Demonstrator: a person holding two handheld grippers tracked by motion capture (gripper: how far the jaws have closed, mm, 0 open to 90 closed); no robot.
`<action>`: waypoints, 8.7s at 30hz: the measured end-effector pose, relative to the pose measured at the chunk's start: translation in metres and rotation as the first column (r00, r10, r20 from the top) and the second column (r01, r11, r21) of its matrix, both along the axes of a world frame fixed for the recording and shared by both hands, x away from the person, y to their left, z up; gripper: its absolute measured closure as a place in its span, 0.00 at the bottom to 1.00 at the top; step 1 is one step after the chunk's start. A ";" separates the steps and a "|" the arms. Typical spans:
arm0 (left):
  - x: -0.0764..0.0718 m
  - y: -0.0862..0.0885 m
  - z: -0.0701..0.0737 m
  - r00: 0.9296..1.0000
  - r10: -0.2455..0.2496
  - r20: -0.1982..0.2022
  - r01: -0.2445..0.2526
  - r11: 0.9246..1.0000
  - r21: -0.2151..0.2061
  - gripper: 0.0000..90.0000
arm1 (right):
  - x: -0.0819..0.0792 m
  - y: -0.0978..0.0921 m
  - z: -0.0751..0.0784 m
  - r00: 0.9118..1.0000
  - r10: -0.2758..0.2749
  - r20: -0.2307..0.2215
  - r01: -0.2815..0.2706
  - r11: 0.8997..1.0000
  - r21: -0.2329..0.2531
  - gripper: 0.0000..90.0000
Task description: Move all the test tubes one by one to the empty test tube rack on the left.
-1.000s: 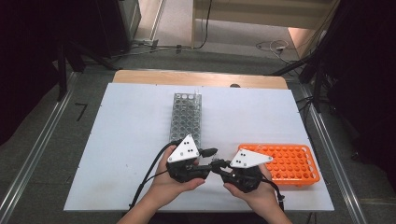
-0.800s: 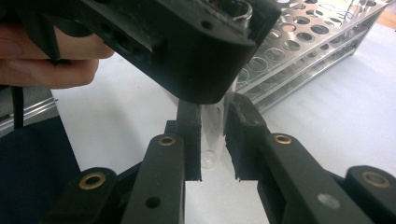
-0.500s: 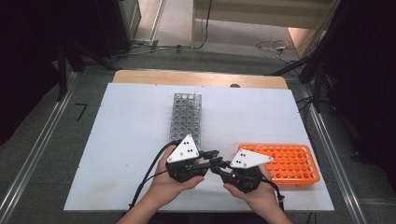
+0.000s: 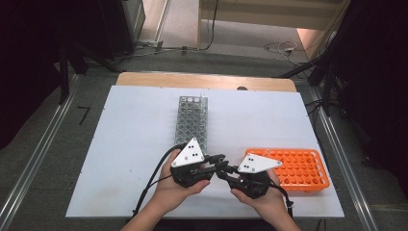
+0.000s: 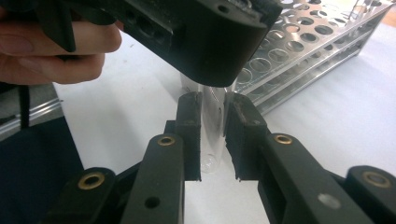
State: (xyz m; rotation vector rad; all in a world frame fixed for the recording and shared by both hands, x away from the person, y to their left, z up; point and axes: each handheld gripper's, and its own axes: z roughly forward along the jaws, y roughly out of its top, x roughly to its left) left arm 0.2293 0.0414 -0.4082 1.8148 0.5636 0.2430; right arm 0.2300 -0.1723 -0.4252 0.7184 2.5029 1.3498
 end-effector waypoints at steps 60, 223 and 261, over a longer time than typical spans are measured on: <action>0.139 0.048 0.034 0.943 0.329 0.051 -0.327 0.944 -0.052 0.83 | 0.015 -0.078 0.005 0.999 -0.053 0.008 0.052 0.996 0.068 0.00; 0.015 0.045 -0.007 0.977 0.204 -0.070 -0.205 0.979 -0.018 0.00 | 0.054 -0.113 -0.032 0.941 -0.327 -0.089 0.320 0.944 -0.083 0.72; 0.014 0.043 -0.006 0.977 0.206 -0.057 -0.206 0.978 -0.009 0.00 | 0.049 -0.105 -0.012 0.929 -0.370 0.019 0.371 0.928 -0.037 0.82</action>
